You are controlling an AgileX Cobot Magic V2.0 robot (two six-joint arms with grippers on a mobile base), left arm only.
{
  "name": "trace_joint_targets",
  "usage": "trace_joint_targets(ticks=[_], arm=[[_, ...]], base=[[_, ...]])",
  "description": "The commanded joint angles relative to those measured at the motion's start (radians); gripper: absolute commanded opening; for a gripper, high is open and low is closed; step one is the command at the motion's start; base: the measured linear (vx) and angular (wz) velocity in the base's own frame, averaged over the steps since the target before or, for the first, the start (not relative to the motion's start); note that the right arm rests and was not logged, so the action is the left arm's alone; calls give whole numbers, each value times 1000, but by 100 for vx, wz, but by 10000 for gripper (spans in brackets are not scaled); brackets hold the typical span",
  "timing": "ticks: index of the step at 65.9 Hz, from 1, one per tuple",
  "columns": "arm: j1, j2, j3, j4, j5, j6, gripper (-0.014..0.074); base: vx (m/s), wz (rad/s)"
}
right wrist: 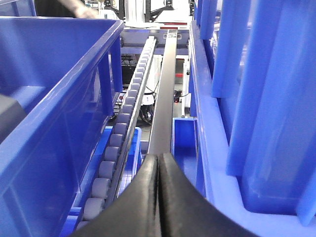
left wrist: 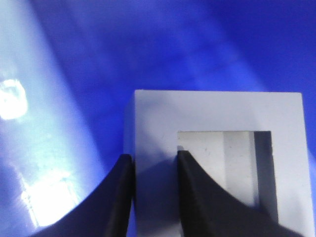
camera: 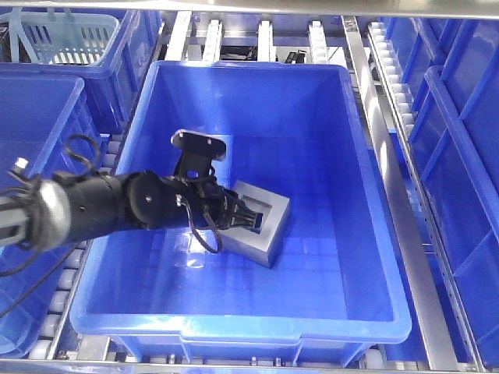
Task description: Sort gray base to blue bin
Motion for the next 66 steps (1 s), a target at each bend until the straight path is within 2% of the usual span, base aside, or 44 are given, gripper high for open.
trace_joint_targets(ticks=[1,17,45,54,66], arm=[[-6,-38,-39,-17,-94,-6,213],[-6,-36,-39,-17,-67,-6,369],[-6,-217,-13,-15,-48,4,378],[-6,-294,71,-7,-116,9,377],[-6,-450,285,-16,-312,20,377]], base=[[0,0],[0,0],[0,0],[0,0],[0,0]])
